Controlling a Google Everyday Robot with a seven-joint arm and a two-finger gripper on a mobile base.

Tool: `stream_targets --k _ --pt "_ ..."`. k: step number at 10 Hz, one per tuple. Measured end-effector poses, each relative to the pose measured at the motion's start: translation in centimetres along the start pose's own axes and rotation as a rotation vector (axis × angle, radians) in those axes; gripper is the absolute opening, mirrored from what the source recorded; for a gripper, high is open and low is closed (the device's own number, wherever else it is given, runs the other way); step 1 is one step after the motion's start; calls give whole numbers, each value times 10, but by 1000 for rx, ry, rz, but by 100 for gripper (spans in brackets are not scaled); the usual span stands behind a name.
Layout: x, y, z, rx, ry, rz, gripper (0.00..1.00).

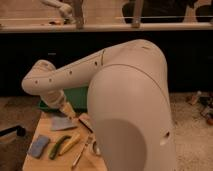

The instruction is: Place banana in purple bowl

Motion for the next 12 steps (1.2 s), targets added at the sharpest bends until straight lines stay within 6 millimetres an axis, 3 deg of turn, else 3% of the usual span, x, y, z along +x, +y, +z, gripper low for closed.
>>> stream_targets --k 5,10,12 --pt "0 0 0 -1 -2 1 80" --pt "-14 24 8 -89 -44 55 80" --pt "-20 33 13 -80 -104 154 80"
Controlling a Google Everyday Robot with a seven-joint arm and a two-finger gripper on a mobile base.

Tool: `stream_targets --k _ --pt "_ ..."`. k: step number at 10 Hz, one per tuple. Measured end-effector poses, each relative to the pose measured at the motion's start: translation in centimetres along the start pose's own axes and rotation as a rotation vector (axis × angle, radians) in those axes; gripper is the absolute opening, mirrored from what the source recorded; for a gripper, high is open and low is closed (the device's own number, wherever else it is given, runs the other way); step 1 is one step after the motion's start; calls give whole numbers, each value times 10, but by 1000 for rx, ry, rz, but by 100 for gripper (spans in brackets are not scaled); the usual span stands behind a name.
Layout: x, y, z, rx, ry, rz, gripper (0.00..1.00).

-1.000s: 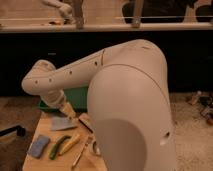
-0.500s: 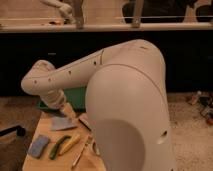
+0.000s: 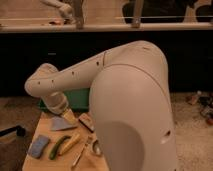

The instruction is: Place banana in purple bowl

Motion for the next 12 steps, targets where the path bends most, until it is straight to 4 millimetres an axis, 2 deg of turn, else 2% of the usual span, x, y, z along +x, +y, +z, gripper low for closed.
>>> stream_targets --k 5,12 --pt "-8 9 42 54 -161 140 80" --pt "-11 8 44 49 -156 130 80"
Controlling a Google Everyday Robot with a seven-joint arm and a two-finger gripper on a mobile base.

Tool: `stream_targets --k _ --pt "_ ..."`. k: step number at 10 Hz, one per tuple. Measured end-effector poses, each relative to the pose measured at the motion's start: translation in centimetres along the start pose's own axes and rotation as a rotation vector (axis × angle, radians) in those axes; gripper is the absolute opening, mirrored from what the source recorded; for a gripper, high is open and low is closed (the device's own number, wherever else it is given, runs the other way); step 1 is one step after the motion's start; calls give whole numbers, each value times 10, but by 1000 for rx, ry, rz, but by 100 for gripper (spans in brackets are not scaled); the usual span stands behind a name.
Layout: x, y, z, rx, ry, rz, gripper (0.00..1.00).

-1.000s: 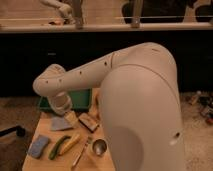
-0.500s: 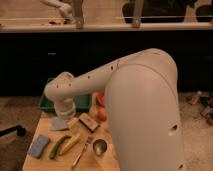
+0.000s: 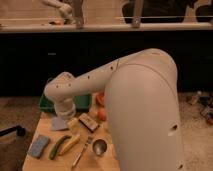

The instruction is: Place banana in purple bowl

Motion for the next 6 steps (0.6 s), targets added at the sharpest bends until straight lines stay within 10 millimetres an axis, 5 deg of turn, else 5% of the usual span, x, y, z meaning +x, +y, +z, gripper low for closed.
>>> stream_targets --k 6 --pt "-18 18 2 -10 59 -37 80"
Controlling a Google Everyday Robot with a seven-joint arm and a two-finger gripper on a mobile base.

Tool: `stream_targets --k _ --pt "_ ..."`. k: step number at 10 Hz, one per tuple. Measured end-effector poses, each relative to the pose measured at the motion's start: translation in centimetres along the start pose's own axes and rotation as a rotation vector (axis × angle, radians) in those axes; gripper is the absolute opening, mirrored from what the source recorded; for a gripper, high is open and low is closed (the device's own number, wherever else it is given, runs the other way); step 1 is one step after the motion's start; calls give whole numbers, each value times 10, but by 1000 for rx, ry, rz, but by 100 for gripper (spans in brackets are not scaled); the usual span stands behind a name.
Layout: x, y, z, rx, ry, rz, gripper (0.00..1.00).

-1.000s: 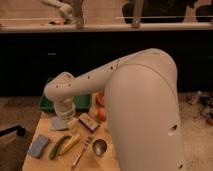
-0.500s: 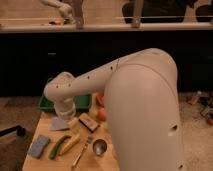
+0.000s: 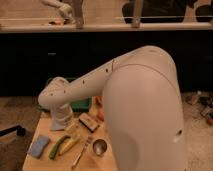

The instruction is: Place banana in purple bowl

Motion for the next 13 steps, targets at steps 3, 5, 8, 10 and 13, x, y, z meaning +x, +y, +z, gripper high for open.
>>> stream_targets --k 3,5,8,10,13 --pt "-8 16 15 -17 -2 -6 80" --pt "-11 24 35 -46 -13 -6 80" --pt "-13 30 58 -86 -55 2 80" --pt "-12 32 66 -105 -69 10 80" --pt "-13 34 79 -144 -78 14 80"
